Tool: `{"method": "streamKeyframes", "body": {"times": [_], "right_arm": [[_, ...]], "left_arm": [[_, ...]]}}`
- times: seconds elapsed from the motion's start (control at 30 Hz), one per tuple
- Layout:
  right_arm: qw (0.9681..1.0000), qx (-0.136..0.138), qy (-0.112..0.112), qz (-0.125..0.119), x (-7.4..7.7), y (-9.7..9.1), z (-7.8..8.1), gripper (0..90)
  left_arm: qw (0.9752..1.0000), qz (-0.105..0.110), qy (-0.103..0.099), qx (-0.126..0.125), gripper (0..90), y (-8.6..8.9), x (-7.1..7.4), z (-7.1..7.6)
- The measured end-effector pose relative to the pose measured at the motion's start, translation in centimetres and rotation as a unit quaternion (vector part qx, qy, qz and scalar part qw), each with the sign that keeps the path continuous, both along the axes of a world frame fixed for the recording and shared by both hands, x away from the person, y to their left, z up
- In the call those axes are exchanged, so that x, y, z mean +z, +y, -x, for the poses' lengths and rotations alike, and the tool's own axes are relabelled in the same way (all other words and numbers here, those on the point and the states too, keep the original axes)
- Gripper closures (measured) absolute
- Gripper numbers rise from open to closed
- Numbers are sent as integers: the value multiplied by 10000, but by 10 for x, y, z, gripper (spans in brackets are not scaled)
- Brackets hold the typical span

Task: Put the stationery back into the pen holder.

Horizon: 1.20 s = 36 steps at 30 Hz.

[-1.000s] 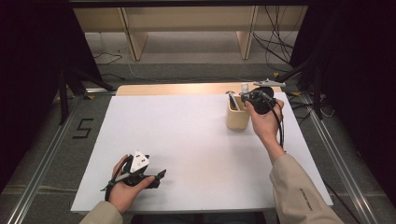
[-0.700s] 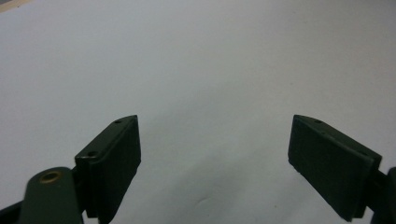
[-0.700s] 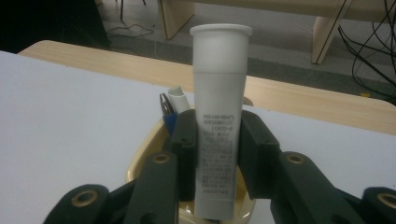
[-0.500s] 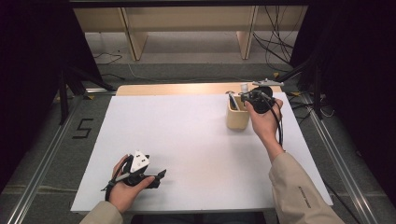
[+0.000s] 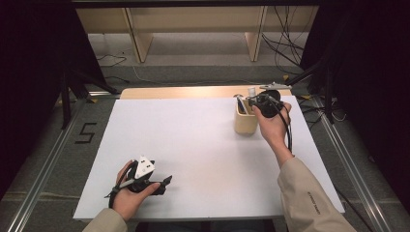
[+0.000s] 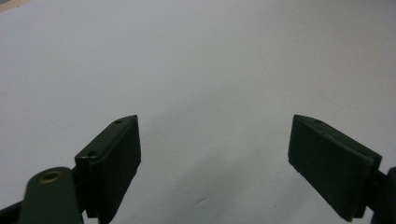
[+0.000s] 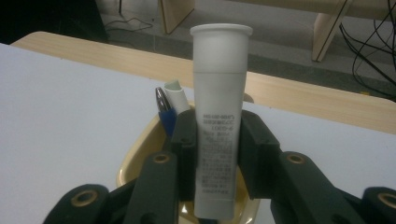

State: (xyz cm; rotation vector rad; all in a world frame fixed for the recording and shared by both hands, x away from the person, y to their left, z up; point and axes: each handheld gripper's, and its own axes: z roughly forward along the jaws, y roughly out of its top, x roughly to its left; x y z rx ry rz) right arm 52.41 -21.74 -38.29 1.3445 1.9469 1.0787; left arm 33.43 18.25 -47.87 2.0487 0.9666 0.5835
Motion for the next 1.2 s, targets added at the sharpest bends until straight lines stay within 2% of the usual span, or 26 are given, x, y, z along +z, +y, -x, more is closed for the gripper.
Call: {"method": "streamKeyframes", "body": {"times": [0.77, 1.07, 1.2], "right_arm": [[9997, 119, 158, 165, -8, 2, -6, 697], [9995, 159, 135, 255, -7, 4, -2, 527], [9997, 127, 154, 161, -4, 3, 1, 468]], "left_arm": [[10000, -4, -1, -8, 169, 0, 0, 0], [10000, 4, -3, -3, 169, 0, 0, 0], [10000, 3, 5, -3, 169, 0, 0, 0]]}}
